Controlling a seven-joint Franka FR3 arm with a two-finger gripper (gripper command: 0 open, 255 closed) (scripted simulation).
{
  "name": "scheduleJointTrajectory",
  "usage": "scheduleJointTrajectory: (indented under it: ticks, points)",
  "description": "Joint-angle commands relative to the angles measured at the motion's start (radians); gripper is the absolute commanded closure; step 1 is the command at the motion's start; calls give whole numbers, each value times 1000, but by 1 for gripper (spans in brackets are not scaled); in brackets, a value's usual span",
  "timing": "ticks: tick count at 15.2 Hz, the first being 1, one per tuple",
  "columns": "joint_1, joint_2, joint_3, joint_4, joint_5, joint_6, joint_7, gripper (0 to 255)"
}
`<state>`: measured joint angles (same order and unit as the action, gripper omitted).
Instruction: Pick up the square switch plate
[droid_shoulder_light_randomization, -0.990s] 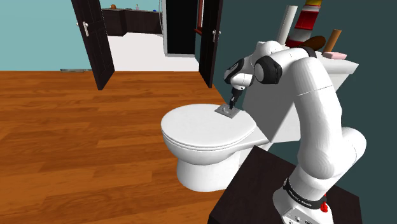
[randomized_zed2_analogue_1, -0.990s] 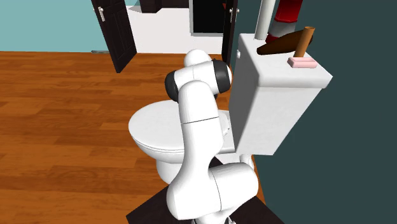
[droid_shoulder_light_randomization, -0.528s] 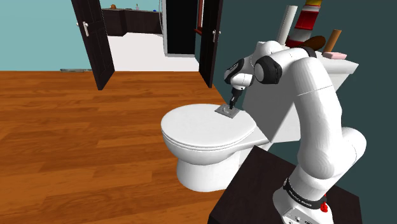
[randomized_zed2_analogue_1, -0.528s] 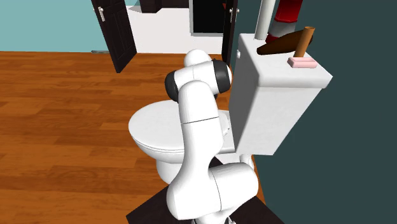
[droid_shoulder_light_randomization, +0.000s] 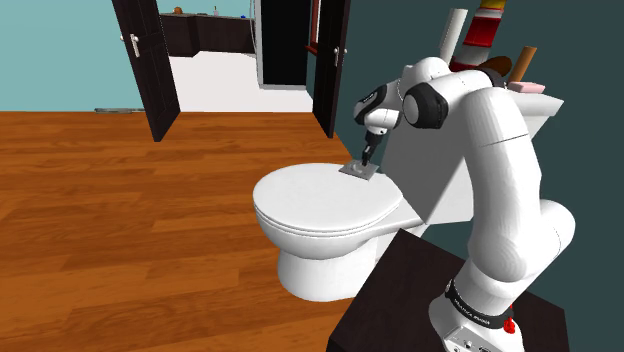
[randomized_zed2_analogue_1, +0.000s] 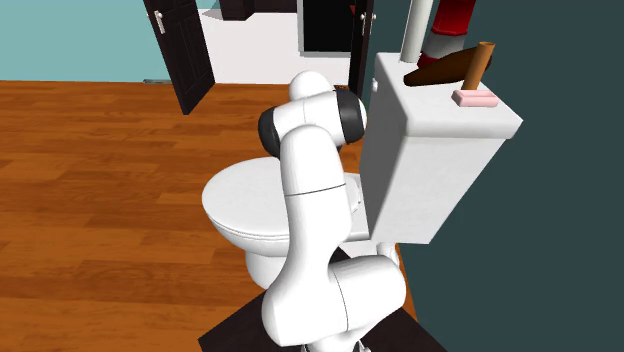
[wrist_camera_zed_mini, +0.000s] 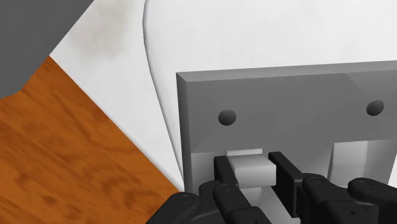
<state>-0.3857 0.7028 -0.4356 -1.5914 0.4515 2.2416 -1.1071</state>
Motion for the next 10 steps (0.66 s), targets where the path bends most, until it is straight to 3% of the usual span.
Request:
scheduleJointTrajectory:
  ticks: [1,10]
  points:
    - [4,-17,-7,0,-8,-17,6,255]
    - [16,-70,-27,15,-37,-81,26,255]
